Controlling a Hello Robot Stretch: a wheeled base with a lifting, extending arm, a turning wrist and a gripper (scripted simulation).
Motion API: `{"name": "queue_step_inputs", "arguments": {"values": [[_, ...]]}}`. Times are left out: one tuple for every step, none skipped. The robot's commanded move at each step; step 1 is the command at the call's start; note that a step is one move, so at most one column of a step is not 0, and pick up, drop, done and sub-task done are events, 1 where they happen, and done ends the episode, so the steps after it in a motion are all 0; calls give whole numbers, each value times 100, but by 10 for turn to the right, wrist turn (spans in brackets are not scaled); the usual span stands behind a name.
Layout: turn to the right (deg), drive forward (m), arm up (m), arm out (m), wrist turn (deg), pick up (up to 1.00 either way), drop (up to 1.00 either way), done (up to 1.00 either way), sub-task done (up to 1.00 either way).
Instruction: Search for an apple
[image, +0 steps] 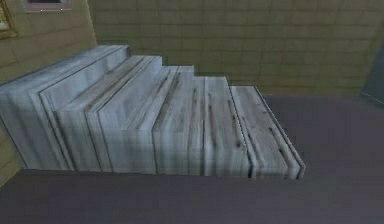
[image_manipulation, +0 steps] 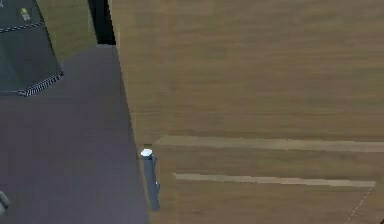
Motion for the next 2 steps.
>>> {"name": "queue_step_inputs", "arguments": {"values": [[0, 50, 0, 0, 0, 0, 0, 0, 0], [450, 0, 0, 0, 0, 0, 0, 0, 0]]}}
